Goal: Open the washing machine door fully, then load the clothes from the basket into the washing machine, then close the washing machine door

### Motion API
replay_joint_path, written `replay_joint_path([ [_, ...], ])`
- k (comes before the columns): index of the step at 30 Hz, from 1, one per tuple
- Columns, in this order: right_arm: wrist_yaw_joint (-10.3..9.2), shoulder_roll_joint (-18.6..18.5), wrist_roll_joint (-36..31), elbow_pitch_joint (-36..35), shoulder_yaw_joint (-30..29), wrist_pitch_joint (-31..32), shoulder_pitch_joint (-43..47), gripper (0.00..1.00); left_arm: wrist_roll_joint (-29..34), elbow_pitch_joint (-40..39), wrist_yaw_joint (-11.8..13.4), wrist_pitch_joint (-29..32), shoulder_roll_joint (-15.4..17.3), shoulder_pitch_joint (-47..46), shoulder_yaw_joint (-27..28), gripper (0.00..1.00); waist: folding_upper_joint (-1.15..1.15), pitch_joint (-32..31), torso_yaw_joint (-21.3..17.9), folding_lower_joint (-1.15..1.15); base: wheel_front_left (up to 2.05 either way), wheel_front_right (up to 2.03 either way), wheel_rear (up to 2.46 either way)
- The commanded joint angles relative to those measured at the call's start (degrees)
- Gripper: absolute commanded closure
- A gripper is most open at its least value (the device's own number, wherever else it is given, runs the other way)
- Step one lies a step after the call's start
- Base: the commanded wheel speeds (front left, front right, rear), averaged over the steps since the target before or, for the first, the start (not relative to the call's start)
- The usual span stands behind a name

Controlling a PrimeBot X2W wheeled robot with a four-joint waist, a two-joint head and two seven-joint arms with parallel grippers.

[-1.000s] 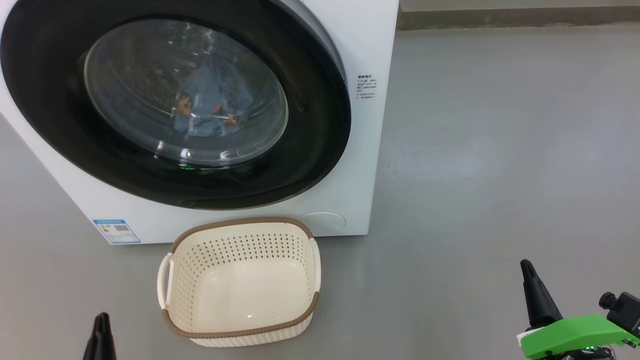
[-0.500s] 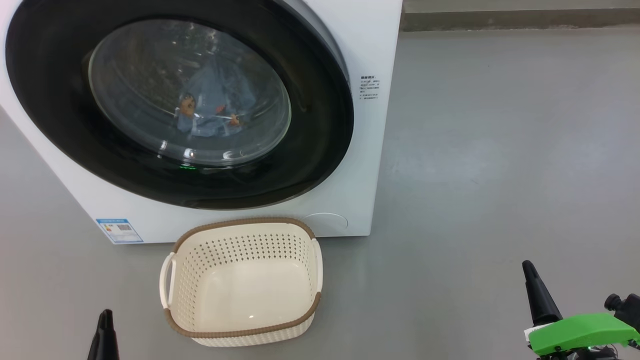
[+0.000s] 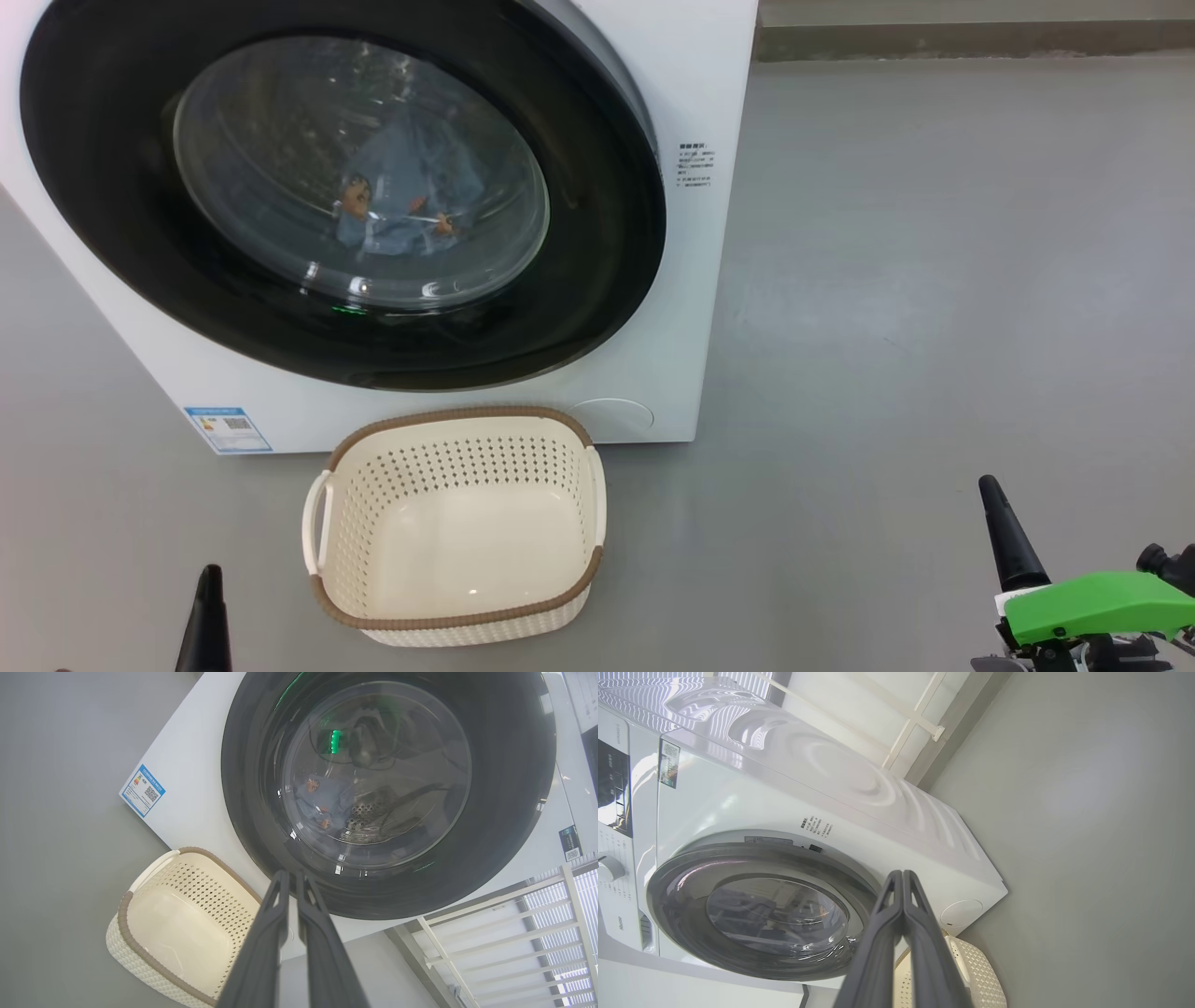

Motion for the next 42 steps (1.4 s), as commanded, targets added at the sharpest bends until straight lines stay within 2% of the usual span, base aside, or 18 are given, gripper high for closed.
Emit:
replay_joint_path([
  [1, 0.07, -0.6, 2.1, -1.4, 0.3, 0.6, -2.7, 1.0, -1.9, -1.8, 0.0, 0.3, 0.4, -2.7, 1.1, 1.0, 0.0, 0.0, 0.0, 0.0, 0.0, 0.0, 0.0],
  [42, 0.02, 0.7, 25.3, -1.4, -3.2, 7.7, -4.9, 1.0, -29.8, -2.3, 0.0, 7.2, -1.0, -5.7, 0.2, 1.0, 0.0, -0.5, 1.2, 0.0, 0.0, 0.0, 0.0],
])
